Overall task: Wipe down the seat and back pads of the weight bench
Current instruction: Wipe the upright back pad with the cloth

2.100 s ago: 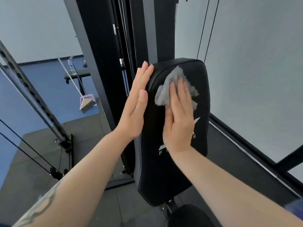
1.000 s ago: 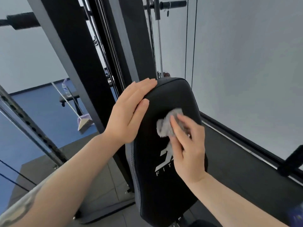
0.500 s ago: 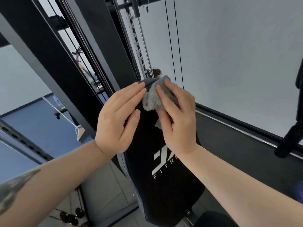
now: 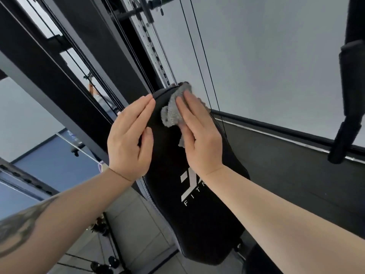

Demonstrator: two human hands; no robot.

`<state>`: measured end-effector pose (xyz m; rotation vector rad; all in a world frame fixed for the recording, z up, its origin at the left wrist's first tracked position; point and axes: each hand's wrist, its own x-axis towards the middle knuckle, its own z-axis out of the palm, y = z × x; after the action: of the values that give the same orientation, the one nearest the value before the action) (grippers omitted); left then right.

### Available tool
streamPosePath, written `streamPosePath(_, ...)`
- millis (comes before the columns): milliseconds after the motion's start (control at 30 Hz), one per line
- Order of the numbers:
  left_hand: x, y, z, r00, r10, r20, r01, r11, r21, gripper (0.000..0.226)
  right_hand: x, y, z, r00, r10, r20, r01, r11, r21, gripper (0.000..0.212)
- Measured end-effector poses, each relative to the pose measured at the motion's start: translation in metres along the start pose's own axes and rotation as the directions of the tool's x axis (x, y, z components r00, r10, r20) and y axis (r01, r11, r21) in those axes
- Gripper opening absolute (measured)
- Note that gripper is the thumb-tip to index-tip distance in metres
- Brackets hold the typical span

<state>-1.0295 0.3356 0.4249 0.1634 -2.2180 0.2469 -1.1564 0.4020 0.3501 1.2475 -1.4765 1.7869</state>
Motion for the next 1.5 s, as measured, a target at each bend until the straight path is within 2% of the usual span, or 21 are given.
streamPosePath(67,-0.001,-0.001,0.001,1.000,0.015,-0.004,-0.016,1.000,-0.023,0.043,-0.001,0.003,0.011,1.000,0.017,0.027,-0.016,1.000,-0.014,0.036)
streamPosePath(167,0.000,-0.003,0.002,0.999,0.050,0.004,-0.050,0.998,-0.026,0.042,-0.050,0.022,0.007,0.980,0.197,0.014,-0.197,0.980,-0.029,0.039)
streamPosePath(300,0.000,-0.004,0.001,0.994,0.107,0.027,-0.108,0.994,0.014,0.040,-0.115,0.033,-0.015,0.846,0.533,-0.009,-0.533,0.846,0.000,0.045)
streamPosePath(367,0.004,-0.005,-0.005,0.981,0.161,0.105,-0.167,0.985,0.051,0.040,-0.097,0.022,-0.016,0.845,0.526,-0.092,-0.523,0.850,0.061,0.043)
streamPosePath(433,0.015,-0.009,-0.013,0.922,0.273,0.275,-0.308,0.947,0.091,0.039,-0.057,0.006,-0.007,0.914,0.378,-0.148,-0.361,0.923,0.130,0.040)
streamPosePath(500,0.028,-0.013,-0.019,0.782,0.408,0.472,-0.512,0.852,0.112,0.040,-0.025,-0.008,0.008,0.963,0.249,-0.099,-0.239,0.965,0.106,0.040)
streamPosePath(567,0.038,-0.015,-0.022,0.665,0.433,0.608,-0.626,0.768,0.137,0.047,-0.025,-0.005,0.020,0.959,0.279,-0.046,-0.275,0.958,0.084,0.042)
streamPosePath(600,0.041,-0.014,-0.021,0.643,0.417,0.642,-0.649,0.742,0.167,0.050,-0.037,0.002,0.021,0.947,0.319,-0.047,-0.314,0.945,0.087,0.043)
streamPosePath(667,0.040,-0.010,-0.018,0.649,0.379,0.659,-0.654,0.721,0.230,0.052,-0.074,0.016,0.018,0.886,0.459,-0.074,-0.449,0.886,0.118,0.046)
streamPosePath(800,0.035,-0.006,-0.016,0.671,0.351,0.653,-0.632,0.731,0.256,0.050,-0.109,0.033,0.004,0.578,0.805,-0.131,-0.777,0.593,0.214,0.046)
streamPosePath(833,0.036,-0.006,-0.016,0.666,0.356,0.656,-0.639,0.726,0.254,0.050,-0.099,0.029,0.005,0.553,0.823,-0.131,-0.786,0.568,0.244,0.046)
streamPosePath(867,0.036,-0.007,-0.015,0.662,0.360,0.657,-0.644,0.722,0.252,0.050,-0.083,0.020,0.007,0.602,0.787,-0.134,-0.745,0.614,0.261,0.045)
streamPosePath(967,0.036,-0.009,-0.013,0.667,0.356,0.654,-0.637,0.728,0.252,0.050,-0.047,-0.006,0.020,0.863,0.495,-0.095,-0.468,0.857,0.217,0.044)
streamPosePath(1067,0.033,-0.010,-0.011,0.686,0.340,0.643,-0.609,0.752,0.251,0.050,-0.075,0.021,0.018,0.914,0.396,-0.095,-0.384,0.916,0.117,0.042)
streamPosePath(1133,0.034,-0.012,-0.009,0.688,0.340,0.642,-0.601,0.762,0.241,0.050,-0.119,0.045,0.007,0.797,0.590,-0.126,-0.581,0.807,0.108,0.045)
streamPosePath(1200,0.033,-0.015,-0.006,0.683,0.335,0.649,-0.599,0.765,0.236,0.052,-0.158,0.058,-0.002,0.582,0.796,-0.166,-0.781,0.604,0.155,0.047)
streamPosePath(1267,0.030,-0.021,-0.004,0.686,0.324,0.652,-0.584,0.779,0.228,0.054,-0.165,0.059,-0.004,0.420,0.887,-0.192,-0.874,0.453,0.179,0.046)
streamPosePath(1333,0.031,-0.026,-0.002,0.667,0.323,0.671,-0.582,0.788,0.199,0.055,-0.138,0.053,-0.002,0.322,0.920,-0.225,-0.909,0.366,0.196,0.044)
streamPosePath(1367,0.030,-0.026,-0.001,0.644,0.327,0.691,-0.594,0.783,0.183,0.056,-0.118,0.048,0.000,0.333,0.918,-0.215,-0.902,0.376,0.212,0.044)
streamPosePath(1467,0.013,-0.015,0.004,0.528,0.362,0.768,-0.715,0.678,0.173,0.058,-0.082,0.027,0.007,0.607,0.780,-0.148,-0.750,0.625,0.215,0.044)
streamPosePath(1500,0.003,-0.009,0.006,0.472,0.371,0.799,-0.758,0.634,0.153,0.059,-0.086,0.026,0.008,0.663,0.738,-0.128,-0.708,0.673,0.212,0.045)
